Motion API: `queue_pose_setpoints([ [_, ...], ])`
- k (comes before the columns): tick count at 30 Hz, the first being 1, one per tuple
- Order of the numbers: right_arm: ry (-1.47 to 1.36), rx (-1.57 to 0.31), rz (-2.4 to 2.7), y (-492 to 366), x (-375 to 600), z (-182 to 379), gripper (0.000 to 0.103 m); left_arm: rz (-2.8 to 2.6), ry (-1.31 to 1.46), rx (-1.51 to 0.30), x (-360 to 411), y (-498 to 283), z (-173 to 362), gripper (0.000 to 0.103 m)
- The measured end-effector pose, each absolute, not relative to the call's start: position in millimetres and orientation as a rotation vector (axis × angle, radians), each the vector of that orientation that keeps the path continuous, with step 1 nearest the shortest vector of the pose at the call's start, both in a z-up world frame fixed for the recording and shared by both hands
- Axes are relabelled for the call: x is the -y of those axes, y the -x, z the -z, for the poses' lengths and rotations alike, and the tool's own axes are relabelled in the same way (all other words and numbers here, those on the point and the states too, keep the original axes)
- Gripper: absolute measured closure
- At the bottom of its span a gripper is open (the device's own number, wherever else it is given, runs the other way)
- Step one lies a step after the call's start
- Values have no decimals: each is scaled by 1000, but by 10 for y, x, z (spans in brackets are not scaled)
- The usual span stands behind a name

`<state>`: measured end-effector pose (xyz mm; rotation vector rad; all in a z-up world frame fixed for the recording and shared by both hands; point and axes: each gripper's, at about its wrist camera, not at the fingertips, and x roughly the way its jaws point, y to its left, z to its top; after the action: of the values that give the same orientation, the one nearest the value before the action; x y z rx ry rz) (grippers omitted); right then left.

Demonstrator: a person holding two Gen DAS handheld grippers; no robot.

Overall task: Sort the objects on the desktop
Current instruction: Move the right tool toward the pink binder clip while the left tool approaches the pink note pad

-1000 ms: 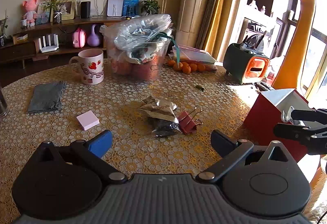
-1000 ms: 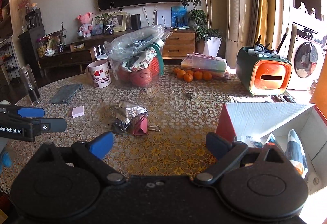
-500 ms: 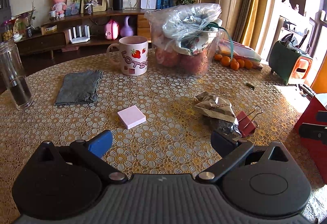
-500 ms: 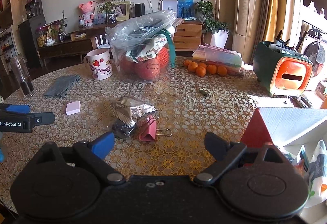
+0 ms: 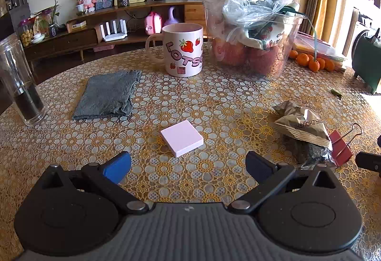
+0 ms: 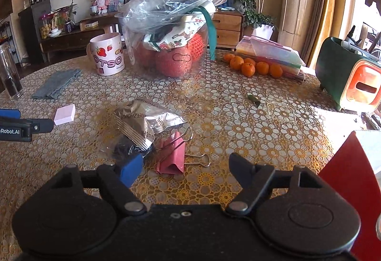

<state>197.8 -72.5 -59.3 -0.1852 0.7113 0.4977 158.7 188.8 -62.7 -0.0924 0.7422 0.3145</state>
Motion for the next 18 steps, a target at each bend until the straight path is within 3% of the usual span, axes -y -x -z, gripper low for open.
queue_pose_setpoints([
  [18,303,-729,-553,-2134,465,960,44,-403,76,-785,-2012,-1987,891,0],
])
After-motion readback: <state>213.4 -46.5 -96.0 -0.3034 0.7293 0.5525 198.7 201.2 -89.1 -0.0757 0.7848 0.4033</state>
